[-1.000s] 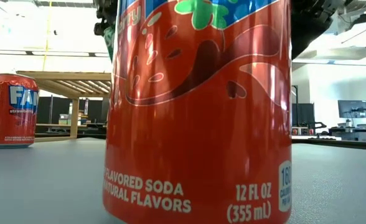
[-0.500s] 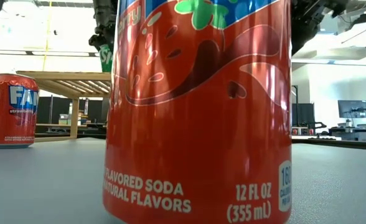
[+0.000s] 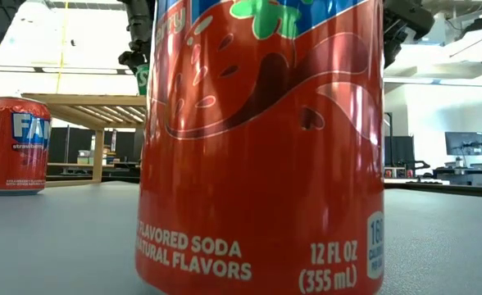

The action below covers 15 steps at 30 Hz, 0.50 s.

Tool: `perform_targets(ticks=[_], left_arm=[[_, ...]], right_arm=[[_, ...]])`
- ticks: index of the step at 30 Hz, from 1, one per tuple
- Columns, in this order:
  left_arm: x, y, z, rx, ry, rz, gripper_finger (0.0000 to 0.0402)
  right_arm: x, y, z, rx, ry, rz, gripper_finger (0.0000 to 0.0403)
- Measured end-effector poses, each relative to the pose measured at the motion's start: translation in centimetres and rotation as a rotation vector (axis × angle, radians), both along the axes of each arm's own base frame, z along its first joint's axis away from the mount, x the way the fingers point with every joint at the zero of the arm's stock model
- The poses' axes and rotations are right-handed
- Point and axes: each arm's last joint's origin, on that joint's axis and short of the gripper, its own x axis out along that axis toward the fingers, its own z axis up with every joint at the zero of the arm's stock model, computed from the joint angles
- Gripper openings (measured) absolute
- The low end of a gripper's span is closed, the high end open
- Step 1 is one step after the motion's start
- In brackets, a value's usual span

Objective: Place canned beverage on shelf
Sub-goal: Put the middle right green soda can on the shelf

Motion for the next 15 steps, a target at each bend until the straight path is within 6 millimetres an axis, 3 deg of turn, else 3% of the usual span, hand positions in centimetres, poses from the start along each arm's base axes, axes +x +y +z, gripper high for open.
perform_targets(ticks=[10, 15], left_arm=[[-0.1, -3.1, 2.3, 0.039, -0.069, 0.011, 0.0289], [0.9, -5.0, 1.5, -0.003, -0.052, -0.035, 0.0289]], right_arm=[[0.1, -0.8, 0.0, -0.011, -0.003, -0.004, 0.0000], [0.2, -0.8, 0.1, -0.019, -0.011, 0.010, 0.0000]])
